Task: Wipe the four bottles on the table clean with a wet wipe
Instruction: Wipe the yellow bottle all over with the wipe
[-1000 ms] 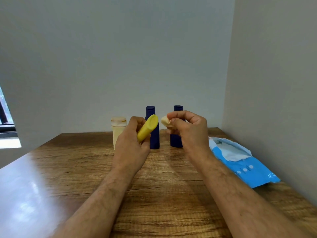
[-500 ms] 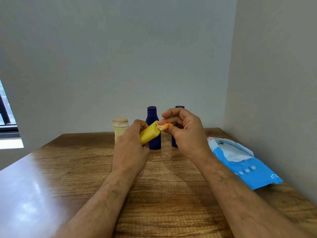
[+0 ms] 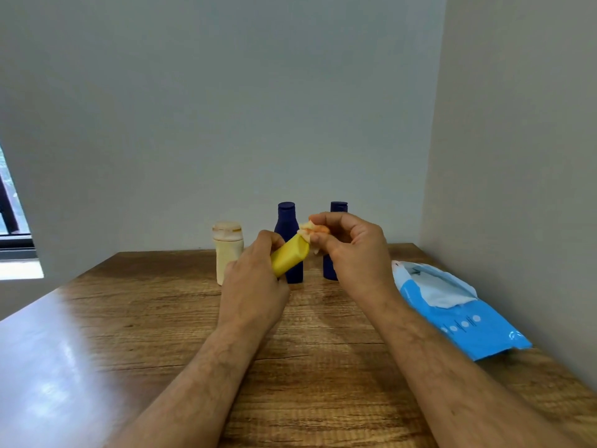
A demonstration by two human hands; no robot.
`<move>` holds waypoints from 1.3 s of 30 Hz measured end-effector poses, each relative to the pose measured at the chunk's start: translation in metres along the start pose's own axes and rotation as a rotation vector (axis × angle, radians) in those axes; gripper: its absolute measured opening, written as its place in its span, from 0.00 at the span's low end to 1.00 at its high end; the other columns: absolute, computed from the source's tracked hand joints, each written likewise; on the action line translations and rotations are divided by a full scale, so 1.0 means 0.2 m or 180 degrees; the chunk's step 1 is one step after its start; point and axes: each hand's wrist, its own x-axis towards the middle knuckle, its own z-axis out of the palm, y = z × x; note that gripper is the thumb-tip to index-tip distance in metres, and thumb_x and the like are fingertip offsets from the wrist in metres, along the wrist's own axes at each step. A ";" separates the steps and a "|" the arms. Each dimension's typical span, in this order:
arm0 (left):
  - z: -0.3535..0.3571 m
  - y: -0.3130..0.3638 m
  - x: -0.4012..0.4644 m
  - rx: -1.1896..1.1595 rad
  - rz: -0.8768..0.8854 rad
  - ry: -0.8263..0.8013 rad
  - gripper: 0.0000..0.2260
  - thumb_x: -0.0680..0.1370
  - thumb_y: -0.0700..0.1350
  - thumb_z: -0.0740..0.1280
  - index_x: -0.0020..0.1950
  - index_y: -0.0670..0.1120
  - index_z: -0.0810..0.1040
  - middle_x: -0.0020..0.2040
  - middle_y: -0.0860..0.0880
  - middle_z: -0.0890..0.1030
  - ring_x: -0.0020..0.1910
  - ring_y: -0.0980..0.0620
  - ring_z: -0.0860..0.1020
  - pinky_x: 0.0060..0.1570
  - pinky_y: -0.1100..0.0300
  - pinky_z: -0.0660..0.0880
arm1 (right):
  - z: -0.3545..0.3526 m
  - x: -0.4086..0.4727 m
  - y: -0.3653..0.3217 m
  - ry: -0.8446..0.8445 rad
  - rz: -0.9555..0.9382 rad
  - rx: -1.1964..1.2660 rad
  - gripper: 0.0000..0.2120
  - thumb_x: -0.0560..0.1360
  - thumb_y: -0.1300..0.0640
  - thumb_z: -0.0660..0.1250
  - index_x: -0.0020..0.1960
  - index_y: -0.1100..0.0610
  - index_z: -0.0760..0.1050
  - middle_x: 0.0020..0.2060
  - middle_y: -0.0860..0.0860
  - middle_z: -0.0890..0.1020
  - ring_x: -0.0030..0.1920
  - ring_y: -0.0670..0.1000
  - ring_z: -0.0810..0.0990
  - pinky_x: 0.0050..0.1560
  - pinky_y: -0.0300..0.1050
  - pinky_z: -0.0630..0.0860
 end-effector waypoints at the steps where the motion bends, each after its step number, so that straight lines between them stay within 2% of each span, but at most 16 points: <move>1: 0.00 0.00 0.00 -0.0032 -0.0051 0.0034 0.23 0.71 0.35 0.70 0.53 0.60 0.66 0.45 0.56 0.76 0.44 0.49 0.76 0.47 0.44 0.78 | 0.01 0.00 0.00 0.0036 0.0021 0.0074 0.11 0.74 0.62 0.72 0.54 0.50 0.82 0.51 0.46 0.84 0.52 0.44 0.82 0.47 0.36 0.81; 3: 0.01 -0.01 0.01 -0.0033 -0.0114 0.0068 0.23 0.72 0.36 0.70 0.51 0.61 0.65 0.44 0.56 0.76 0.43 0.49 0.77 0.46 0.44 0.78 | 0.02 0.00 0.00 0.0089 0.0066 0.0345 0.14 0.76 0.63 0.70 0.57 0.49 0.81 0.55 0.47 0.81 0.53 0.47 0.82 0.44 0.37 0.82; 7: -0.01 -0.02 0.01 -0.0051 -0.0192 0.0078 0.21 0.71 0.35 0.69 0.51 0.58 0.66 0.40 0.56 0.75 0.40 0.50 0.76 0.46 0.44 0.77 | 0.01 0.01 -0.01 0.0128 0.0147 0.0803 0.15 0.78 0.68 0.65 0.56 0.51 0.81 0.53 0.45 0.82 0.51 0.49 0.85 0.45 0.39 0.82; 11: -0.01 -0.01 0.01 -0.0033 -0.0182 0.0077 0.21 0.71 0.35 0.69 0.51 0.58 0.66 0.41 0.57 0.75 0.41 0.50 0.76 0.48 0.44 0.77 | 0.01 0.00 -0.02 -0.0012 0.0107 0.0619 0.12 0.76 0.67 0.68 0.53 0.52 0.81 0.53 0.49 0.83 0.52 0.50 0.84 0.45 0.38 0.82; 16: -0.02 -0.01 0.01 -0.0035 -0.0173 0.0107 0.22 0.72 0.35 0.70 0.52 0.58 0.66 0.40 0.57 0.74 0.41 0.53 0.76 0.49 0.44 0.77 | 0.01 0.00 -0.01 -0.0107 -0.0150 -0.0113 0.08 0.74 0.58 0.72 0.46 0.45 0.80 0.44 0.42 0.84 0.48 0.42 0.82 0.47 0.37 0.80; 21: -0.03 -0.03 0.02 -0.0087 -0.0185 0.0217 0.23 0.70 0.34 0.70 0.52 0.58 0.66 0.44 0.53 0.77 0.44 0.48 0.77 0.46 0.46 0.78 | 0.00 -0.01 -0.01 -0.0343 -0.0144 -0.0326 0.06 0.70 0.53 0.76 0.46 0.44 0.82 0.42 0.44 0.85 0.49 0.48 0.83 0.54 0.50 0.81; 24: -0.04 -0.02 0.01 -0.0023 -0.0040 0.0173 0.22 0.71 0.34 0.71 0.55 0.56 0.68 0.45 0.54 0.76 0.43 0.50 0.76 0.48 0.44 0.77 | 0.00 -0.01 -0.02 -0.0392 -0.0113 -0.0320 0.07 0.71 0.55 0.75 0.47 0.44 0.82 0.43 0.41 0.85 0.50 0.44 0.83 0.54 0.46 0.81; 28: -0.05 -0.01 0.00 0.0169 0.0179 0.0107 0.23 0.70 0.34 0.71 0.59 0.53 0.72 0.46 0.58 0.72 0.43 0.55 0.70 0.53 0.47 0.75 | 0.00 -0.01 0.00 0.0181 -0.0200 -0.0720 0.06 0.72 0.54 0.74 0.49 0.51 0.83 0.42 0.42 0.82 0.45 0.41 0.81 0.43 0.30 0.77; 30: -0.04 0.00 0.01 0.0101 0.0174 0.0098 0.23 0.70 0.34 0.71 0.59 0.53 0.71 0.47 0.58 0.73 0.44 0.54 0.71 0.53 0.46 0.75 | -0.01 -0.01 0.00 0.0325 -0.0307 -0.0897 0.06 0.72 0.55 0.74 0.49 0.53 0.83 0.42 0.44 0.82 0.44 0.41 0.80 0.42 0.29 0.77; 32: -0.03 0.00 0.01 -0.0039 0.0121 0.0102 0.23 0.70 0.33 0.70 0.56 0.56 0.69 0.46 0.57 0.74 0.44 0.53 0.73 0.52 0.44 0.75 | -0.01 -0.01 -0.01 0.0265 -0.0380 -0.0910 0.08 0.73 0.56 0.74 0.52 0.49 0.81 0.41 0.43 0.82 0.43 0.42 0.81 0.42 0.33 0.80; 35: -0.02 -0.03 0.02 -0.0167 -0.0030 0.0204 0.25 0.70 0.33 0.70 0.52 0.61 0.65 0.42 0.57 0.76 0.42 0.50 0.77 0.46 0.43 0.78 | 0.00 -0.03 -0.01 -0.0113 -0.0620 -0.0954 0.13 0.74 0.57 0.73 0.55 0.44 0.77 0.40 0.45 0.82 0.41 0.44 0.83 0.40 0.38 0.82; 37: -0.01 -0.04 0.02 -0.0218 -0.0077 0.0227 0.26 0.70 0.33 0.69 0.51 0.62 0.65 0.42 0.56 0.76 0.42 0.50 0.77 0.44 0.43 0.79 | 0.02 -0.04 -0.01 -0.0302 -0.0625 -0.0756 0.11 0.74 0.60 0.72 0.54 0.47 0.81 0.44 0.46 0.84 0.45 0.46 0.84 0.44 0.45 0.84; 39: -0.02 -0.05 0.02 -0.0244 -0.0043 0.0229 0.26 0.70 0.33 0.70 0.51 0.62 0.65 0.43 0.56 0.76 0.42 0.50 0.77 0.44 0.45 0.79 | 0.01 -0.03 0.00 -0.0355 -0.0476 -0.0545 0.09 0.74 0.61 0.72 0.52 0.51 0.83 0.46 0.47 0.85 0.47 0.47 0.84 0.47 0.48 0.84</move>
